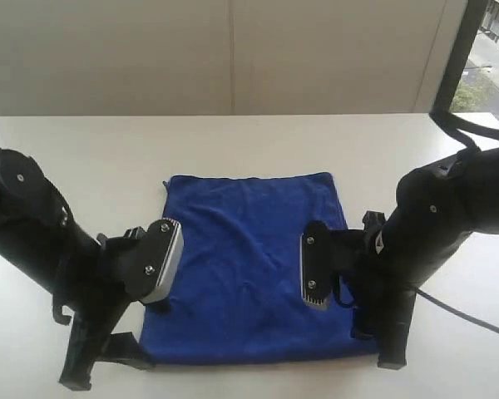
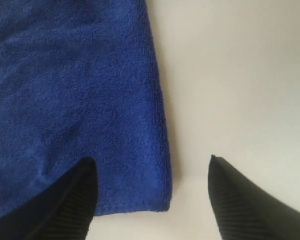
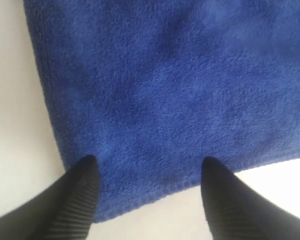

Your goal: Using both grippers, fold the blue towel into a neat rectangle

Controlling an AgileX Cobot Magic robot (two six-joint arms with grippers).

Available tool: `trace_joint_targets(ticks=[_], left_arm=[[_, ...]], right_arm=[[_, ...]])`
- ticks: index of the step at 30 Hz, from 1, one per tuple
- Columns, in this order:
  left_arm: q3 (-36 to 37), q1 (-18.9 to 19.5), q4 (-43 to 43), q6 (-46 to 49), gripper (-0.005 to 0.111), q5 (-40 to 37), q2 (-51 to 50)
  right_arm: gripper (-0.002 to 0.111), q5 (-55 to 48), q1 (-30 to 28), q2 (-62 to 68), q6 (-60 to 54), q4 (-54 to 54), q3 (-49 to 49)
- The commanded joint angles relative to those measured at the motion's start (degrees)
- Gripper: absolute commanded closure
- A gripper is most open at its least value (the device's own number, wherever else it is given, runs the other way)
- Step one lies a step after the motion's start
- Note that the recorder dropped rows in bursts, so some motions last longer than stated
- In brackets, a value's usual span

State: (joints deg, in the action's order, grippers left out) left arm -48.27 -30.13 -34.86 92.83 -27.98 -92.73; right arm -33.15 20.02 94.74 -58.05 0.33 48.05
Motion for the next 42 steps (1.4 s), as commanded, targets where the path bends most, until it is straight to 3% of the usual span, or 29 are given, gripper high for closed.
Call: trace_joint_targets(ticks=[1, 8, 20, 28, 42], left_arm=[[2.0, -2.0, -1.1, 0.6, 0.039, 5.6, -0.1], [2.3, -2.0, -1.1, 0.6, 0.039, 7.2, -0.7], [2.5, -2.0, -1.1, 0.4, 0.039, 5.0, -0.6], [2.5, -2.0, 1.9, 0.3, 0.039, 3.9, -0.6], [2.5, -2.0, 2.1, -1.2, 0.039, 5.7, -4.0]], right_arm=[[0.051, 0.8, -0.1, 0.1, -0.9, -0.3, -0.7], [0.042, -0.9, -0.1, -0.1, -1.0, -0.3, -1.5], [0.042, -5.7, -0.1, -7.3, -0.9, 0.3, -1.5], [0.042, 1.5, -0.1, -4.8, -1.8, 0.3, -5.4], [0.042, 2.8, -0.1, -1.9, -2.2, 0.3, -5.5]])
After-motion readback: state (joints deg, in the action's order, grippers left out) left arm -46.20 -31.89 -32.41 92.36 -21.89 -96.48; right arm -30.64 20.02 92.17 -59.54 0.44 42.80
